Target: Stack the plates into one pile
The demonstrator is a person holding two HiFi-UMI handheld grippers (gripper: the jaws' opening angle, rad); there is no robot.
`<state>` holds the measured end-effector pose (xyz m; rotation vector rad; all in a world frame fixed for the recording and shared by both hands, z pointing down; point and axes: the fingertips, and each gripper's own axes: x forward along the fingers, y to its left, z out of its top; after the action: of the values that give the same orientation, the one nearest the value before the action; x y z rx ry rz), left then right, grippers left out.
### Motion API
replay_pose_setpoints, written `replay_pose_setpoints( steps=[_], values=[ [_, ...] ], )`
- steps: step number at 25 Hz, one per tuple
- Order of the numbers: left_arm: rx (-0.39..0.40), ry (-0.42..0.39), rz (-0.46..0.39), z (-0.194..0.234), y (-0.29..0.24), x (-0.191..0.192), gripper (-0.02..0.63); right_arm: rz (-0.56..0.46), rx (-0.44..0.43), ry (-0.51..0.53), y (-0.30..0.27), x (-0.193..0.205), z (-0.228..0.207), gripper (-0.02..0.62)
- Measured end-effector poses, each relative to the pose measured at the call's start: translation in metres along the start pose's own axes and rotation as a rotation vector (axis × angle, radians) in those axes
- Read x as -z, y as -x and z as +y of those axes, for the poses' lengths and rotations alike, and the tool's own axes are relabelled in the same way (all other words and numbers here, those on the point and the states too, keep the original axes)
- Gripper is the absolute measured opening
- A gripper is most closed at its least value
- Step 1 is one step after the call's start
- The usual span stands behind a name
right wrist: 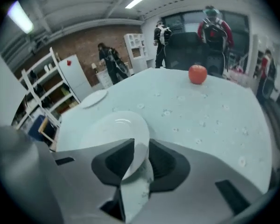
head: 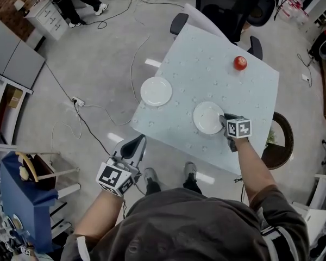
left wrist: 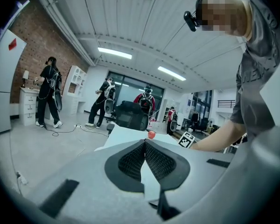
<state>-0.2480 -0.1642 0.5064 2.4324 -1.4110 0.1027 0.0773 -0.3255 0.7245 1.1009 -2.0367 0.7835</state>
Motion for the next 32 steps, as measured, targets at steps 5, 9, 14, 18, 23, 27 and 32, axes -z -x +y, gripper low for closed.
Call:
replay_pose_setpoints(
  steps=[5,9,14,18,23,27,32],
  values=[
    [-0.002,0.0,0.002,-0.002,0.0,0.0,0.005,-0.052,0.045,0.109,0.007,-0.011,0.01,0.167],
    [0.002,-0.005,-0.002,-0.005,-0.007,-0.002,0.005,-0.175,-0.03,0.132,0.035,-0.042,0.032,0.156],
    [0.024,-0.018,-0.022,-0.018,-0.023,-0.015,0.005,-0.449,-0.131,0.219,0.105,-0.097,0.077,-0.006],
    [0.045,-0.031,-0.034,-0.03,-0.032,-0.027,0.005,-0.641,-0.26,0.262,0.171,-0.134,0.118,-0.008],
    [0.039,-0.024,-0.052,-0.027,-0.036,-0.047,0.005,-0.733,-0.332,0.299,0.224,-0.15,0.146,-0.009],
    [0.007,-0.005,-0.065,-0.004,-0.038,-0.065,0.005,-0.751,-0.352,0.347,0.243,-0.153,0.154,-0.008],
    [0.015,0.096,-0.008,0.038,-0.054,-0.064,0.148,-0.756,-0.366,0.39,0.248,-0.153,0.16,-0.008]
  ],
)
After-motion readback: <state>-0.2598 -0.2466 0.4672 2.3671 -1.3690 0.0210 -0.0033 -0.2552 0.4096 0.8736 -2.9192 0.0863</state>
